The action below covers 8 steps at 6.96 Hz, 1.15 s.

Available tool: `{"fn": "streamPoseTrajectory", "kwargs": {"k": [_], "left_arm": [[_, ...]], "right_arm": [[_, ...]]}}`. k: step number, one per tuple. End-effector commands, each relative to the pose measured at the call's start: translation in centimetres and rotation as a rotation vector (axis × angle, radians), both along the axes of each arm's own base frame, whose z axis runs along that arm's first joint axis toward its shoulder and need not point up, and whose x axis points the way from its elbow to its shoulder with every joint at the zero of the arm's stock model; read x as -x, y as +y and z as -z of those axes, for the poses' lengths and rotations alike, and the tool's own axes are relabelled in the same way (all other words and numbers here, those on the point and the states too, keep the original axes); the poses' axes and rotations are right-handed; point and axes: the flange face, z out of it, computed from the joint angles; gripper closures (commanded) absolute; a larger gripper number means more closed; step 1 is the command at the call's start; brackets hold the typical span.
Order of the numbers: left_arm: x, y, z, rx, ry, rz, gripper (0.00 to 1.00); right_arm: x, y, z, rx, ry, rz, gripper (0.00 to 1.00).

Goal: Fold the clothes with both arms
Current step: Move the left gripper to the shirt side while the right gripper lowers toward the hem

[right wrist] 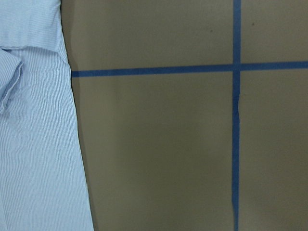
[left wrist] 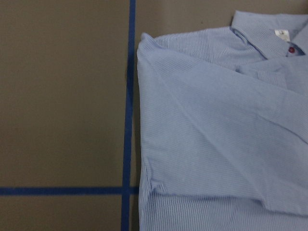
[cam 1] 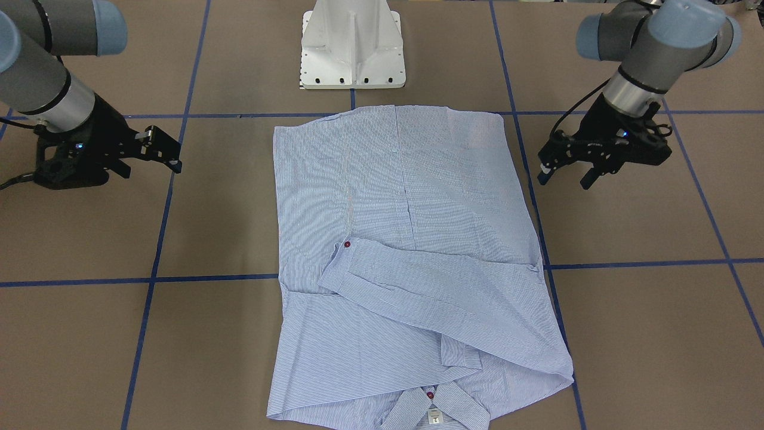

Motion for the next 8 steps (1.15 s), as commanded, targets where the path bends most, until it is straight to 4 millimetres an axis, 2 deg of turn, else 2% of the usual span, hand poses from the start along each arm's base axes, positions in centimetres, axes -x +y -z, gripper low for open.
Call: {"fn": "streamPoseTrajectory", "kwargs": {"k": [1, 2, 4, 5, 6, 7, 8], "left_arm": [[3.4, 5.7, -2.6, 0.041, 0.157, -0.01, 0.01], [1.7, 6.6, -2.4, 0.088, 0.173, -0.023, 0.01], [-3.3, 8.6, -1.4, 0.143, 0.196, -0.014, 0.01], [-4.7, 9.3, -0.9, 0.165, 0.208, -0.024, 0.01], [-4.9, 9.5, -0.7, 0.166, 0.211, -0.029, 0.01], [-5.1, 9.4, -0.6, 0.164, 0.215, -0.03, 0.01], [-5.1, 9.2, -0.4, 0.163, 0.216, -0.028, 0.01]], "right_arm": [[4.6, 6.0, 1.2, 0.012, 0.024, 0.036, 0.0], [6.9, 8.7, 1.4, 0.039, 0.036, 0.053, 0.0], [12.0, 12.6, 1.6, -0.01, 0.051, 0.042, 0.0], [14.9, 13.7, 2.0, -0.003, 0.057, 0.051, 0.0], [18.4, 13.8, 2.3, 0.02, 0.074, 0.054, 0.0], [20.9, 13.5, 1.4, 0.026, 0.108, 0.047, 0.0], [21.0, 13.6, 1.3, 0.027, 0.112, 0.05, 0.0]]}}
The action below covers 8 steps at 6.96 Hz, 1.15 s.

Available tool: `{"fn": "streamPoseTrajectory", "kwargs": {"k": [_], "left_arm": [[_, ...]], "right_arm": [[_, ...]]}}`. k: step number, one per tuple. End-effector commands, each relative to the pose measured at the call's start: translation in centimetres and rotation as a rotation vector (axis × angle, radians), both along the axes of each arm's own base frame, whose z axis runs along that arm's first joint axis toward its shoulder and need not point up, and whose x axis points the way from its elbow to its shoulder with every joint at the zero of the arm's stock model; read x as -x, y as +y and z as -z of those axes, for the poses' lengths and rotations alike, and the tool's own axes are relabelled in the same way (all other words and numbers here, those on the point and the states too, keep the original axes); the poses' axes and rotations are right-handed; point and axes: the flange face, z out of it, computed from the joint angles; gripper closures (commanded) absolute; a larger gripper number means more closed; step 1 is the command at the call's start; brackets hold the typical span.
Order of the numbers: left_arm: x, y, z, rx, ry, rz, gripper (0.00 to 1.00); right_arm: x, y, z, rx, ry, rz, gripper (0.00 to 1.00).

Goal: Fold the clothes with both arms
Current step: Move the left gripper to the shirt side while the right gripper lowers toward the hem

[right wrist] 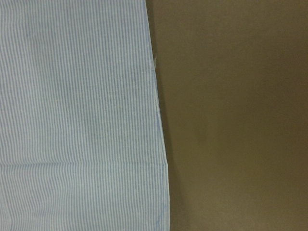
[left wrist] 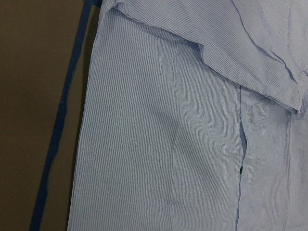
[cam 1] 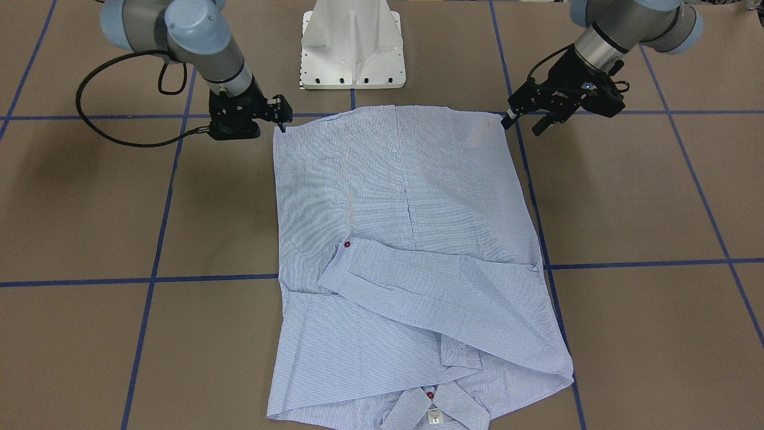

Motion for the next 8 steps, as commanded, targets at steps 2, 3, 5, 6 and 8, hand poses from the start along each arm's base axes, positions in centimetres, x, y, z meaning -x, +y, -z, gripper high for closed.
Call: {"fn": "streamPoseTrajectory", "kwargs": {"k": [2, 3, 5, 6, 8], "left_arm": [[-0.2, -0.1, 0.7, -0.005, 0.012, 0.001, 0.01], [-0.5, -0.3, 1.3, -0.01, 0.02, -0.001, 0.01], [-0.5, -0.3, 1.2, -0.009, 0.017, -0.001, 0.01], [-0.5, -0.3, 1.2, -0.009, 0.017, 0.001, 0.01], [-0.5, -0.2, 1.0, -0.007, 0.015, -0.001, 0.01]], "right_arm": [[2.0, 0.9, -0.6, 0.017, 0.022, 0.011, 0.0], [2.5, 1.7, -1.0, 0.028, 0.033, 0.017, 0.01], [3.1, 2.1, -1.1, 0.033, 0.038, 0.024, 0.17], [3.4, 2.2, -1.4, 0.045, 0.047, 0.019, 0.27], [3.9, 2.1, -2.0, 0.051, 0.059, 0.017, 0.34]]}}
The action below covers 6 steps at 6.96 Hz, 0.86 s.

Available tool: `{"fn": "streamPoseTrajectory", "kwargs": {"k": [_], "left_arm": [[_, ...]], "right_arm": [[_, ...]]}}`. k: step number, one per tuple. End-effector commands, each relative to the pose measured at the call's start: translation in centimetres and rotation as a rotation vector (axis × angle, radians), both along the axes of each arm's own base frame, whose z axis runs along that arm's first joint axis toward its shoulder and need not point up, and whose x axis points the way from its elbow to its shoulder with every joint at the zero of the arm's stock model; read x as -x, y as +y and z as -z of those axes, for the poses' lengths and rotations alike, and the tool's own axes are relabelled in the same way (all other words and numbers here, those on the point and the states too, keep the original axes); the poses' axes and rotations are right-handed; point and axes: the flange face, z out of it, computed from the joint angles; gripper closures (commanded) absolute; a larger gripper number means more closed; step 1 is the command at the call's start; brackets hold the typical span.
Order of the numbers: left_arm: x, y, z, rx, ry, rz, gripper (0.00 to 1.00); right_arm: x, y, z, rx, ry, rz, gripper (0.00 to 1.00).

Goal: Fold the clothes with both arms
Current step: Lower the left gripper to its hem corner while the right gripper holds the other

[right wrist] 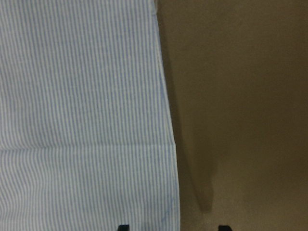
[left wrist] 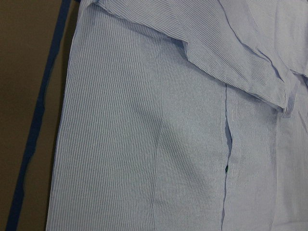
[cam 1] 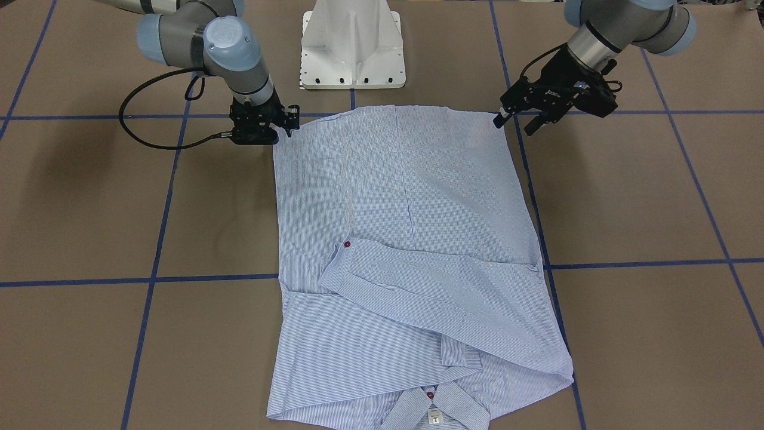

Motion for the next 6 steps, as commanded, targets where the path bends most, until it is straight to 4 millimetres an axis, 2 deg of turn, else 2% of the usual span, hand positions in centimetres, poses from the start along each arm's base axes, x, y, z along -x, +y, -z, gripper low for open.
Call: {"fn": "streamPoseTrajectory", "kwargs": {"k": [1, 4, 6], "left_arm": [[0.0, 0.03, -0.02, 0.0, 0.0, 0.0, 0.01], [0.11, 0.02, -0.15, 0.001, -0.003, 0.001, 0.01], [0.11, 0.02, -0.16, 0.002, -0.003, 0.001, 0.01]], "right_arm": [[0.26, -0.03, -0.27, 0.005, 0.007, -0.002, 0.38], [0.57, 0.33, 0.25, 0.014, 0.001, -0.007, 0.56], [0.74, 0.27, -0.08, 0.017, 0.008, -0.007, 0.58]]}}
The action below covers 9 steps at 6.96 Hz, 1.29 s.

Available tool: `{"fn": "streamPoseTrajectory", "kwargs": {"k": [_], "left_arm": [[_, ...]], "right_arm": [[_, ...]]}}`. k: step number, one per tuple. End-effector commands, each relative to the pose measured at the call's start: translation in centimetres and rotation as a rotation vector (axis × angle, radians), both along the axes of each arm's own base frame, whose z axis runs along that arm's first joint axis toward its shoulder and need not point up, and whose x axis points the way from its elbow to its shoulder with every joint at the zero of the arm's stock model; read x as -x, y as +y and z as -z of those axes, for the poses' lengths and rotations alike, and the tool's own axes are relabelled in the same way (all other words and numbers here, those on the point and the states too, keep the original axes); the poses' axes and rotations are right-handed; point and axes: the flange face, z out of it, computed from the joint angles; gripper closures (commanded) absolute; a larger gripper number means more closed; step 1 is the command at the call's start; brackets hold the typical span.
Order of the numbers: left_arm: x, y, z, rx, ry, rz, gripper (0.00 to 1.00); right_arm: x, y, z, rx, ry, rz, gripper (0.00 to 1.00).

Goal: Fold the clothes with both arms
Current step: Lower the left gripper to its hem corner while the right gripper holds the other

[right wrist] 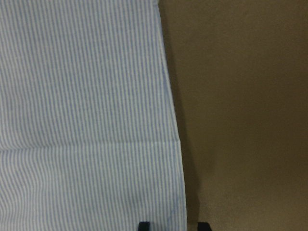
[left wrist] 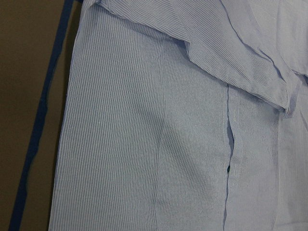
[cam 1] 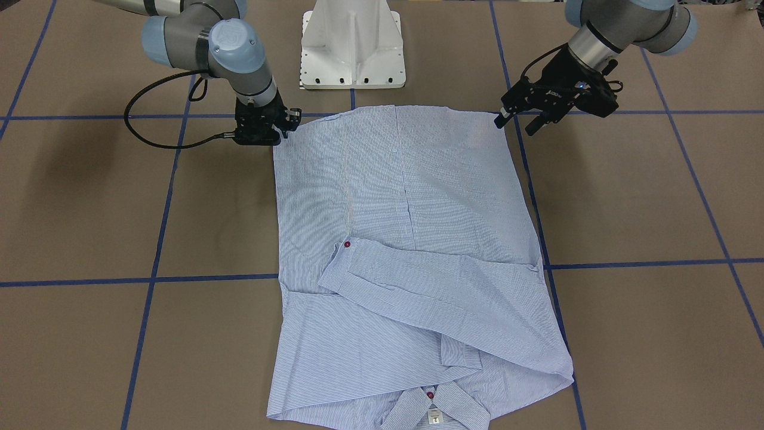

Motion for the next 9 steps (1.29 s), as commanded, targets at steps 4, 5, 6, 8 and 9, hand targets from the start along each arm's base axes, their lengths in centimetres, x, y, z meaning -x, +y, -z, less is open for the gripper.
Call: {"fn": "streamPoseTrajectory", "kwargs": {"k": [4, 5, 6, 8, 9], "left_arm": [[0.0, 0.0, -0.1, 0.002, -0.001, 0.0, 0.01], [0.1, 0.0, -0.1, 0.003, -0.002, 0.0, 0.01], [0.1, 0.2, -0.3, 0.006, -0.008, -0.001, 0.01], [0.0, 2.2, -3.4, 0.077, -0.062, 0.013, 0.01], [-2.0, 4.5, -4.6, 0.123, -0.09, 0.03, 0.01]], "right_arm": [[0.1, 0.0, 0.1, 0.004, 0.001, -0.006, 1.0], [0.0, 0.1, 0.3, 0.009, -0.002, -0.01, 1.0], [-0.4, -0.1, 0.8, 0.006, -0.014, -0.014, 1.0], [-1.2, -0.1, 1.9, -0.006, -0.036, -0.02, 1.0], [-1.3, 0.0, 2.1, -0.006, -0.04, -0.021, 1.0]]}}
